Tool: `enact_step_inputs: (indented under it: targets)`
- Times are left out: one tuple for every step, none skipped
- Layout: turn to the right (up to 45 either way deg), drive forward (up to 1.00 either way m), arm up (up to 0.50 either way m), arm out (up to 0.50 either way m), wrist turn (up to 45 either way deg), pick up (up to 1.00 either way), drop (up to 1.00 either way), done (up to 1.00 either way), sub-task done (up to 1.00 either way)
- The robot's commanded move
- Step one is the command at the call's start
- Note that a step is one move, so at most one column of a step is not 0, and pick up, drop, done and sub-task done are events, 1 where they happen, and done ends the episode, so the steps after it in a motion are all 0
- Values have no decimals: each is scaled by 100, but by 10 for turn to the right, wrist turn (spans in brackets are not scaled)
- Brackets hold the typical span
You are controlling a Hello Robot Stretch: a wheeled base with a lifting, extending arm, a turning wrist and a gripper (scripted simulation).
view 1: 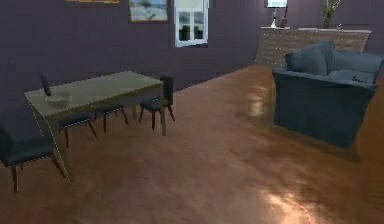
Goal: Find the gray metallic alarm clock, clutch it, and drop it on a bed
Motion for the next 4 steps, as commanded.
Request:
enact_step_inputs:
  targets:
    - [60, 0, 0, 0, 0, 0, 0, 0, 0]
    - [0, 100, 0, 0, 0, 0, 0, 0, 0]
    - [30, 0, 0, 0, 0, 0, 0, 0, 0]
    - [0, 100, 0, 0, 0, 0, 0, 0, 0]
